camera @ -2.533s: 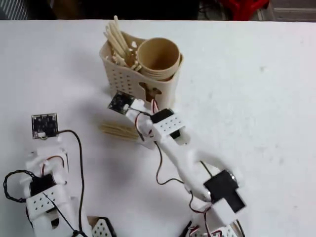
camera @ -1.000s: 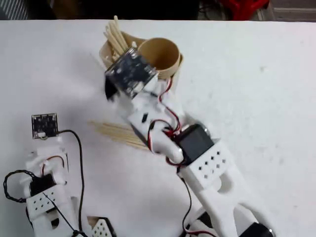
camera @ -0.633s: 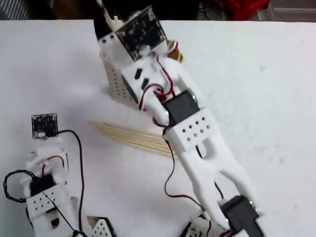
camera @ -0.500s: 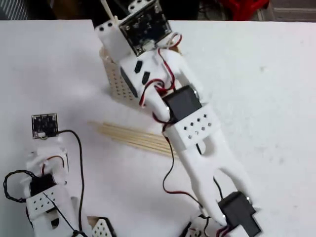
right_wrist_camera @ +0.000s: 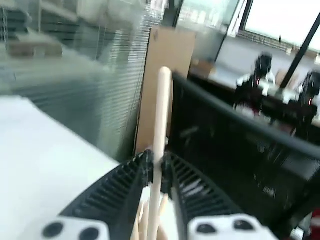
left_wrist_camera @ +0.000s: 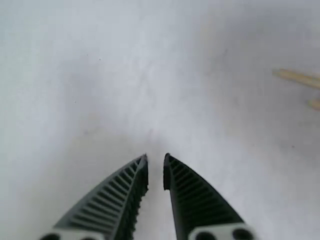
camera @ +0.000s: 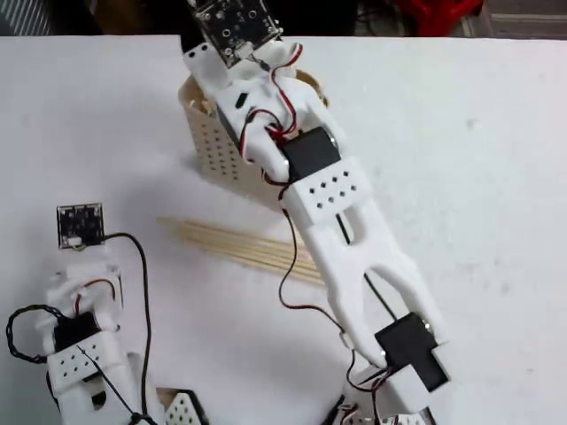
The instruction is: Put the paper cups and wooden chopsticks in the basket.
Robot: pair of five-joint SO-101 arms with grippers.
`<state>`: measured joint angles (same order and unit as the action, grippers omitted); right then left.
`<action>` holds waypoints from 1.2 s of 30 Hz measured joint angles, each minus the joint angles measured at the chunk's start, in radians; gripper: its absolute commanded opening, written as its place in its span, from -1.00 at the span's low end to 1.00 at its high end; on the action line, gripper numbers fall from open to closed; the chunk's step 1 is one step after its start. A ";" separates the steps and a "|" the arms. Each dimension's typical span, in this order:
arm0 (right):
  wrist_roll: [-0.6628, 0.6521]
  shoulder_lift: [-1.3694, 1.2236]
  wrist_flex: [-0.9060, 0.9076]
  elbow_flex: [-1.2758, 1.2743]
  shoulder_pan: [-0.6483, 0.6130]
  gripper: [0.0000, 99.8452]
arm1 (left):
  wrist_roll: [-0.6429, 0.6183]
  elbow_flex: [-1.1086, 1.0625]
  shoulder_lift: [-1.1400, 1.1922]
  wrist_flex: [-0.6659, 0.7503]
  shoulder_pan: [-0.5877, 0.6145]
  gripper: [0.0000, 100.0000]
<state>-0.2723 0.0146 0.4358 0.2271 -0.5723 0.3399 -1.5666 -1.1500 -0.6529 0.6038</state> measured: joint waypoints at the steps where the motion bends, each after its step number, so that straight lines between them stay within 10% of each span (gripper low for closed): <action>1: 0.000 0.000 0.026 0.000 0.000 -0.66 | 0.000 0.000 0.000 0.000 0.000 -0.85; 9: 0.003 0.025 0.207 0.000 -0.002 -0.76 | 0.000 0.000 0.000 0.000 0.000 -0.85; 20: -0.110 0.120 0.895 -0.140 -0.115 -0.77 | 0.000 0.000 0.000 0.000 0.000 -0.85; 36: -0.506 0.011 0.381 -0.902 -0.167 -0.77 | 0.000 0.000 0.000 0.000 0.000 -0.85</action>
<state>-0.7787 0.0253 0.8163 -0.6751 -0.7396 0.3399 -1.5666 -1.1500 -0.6529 0.6038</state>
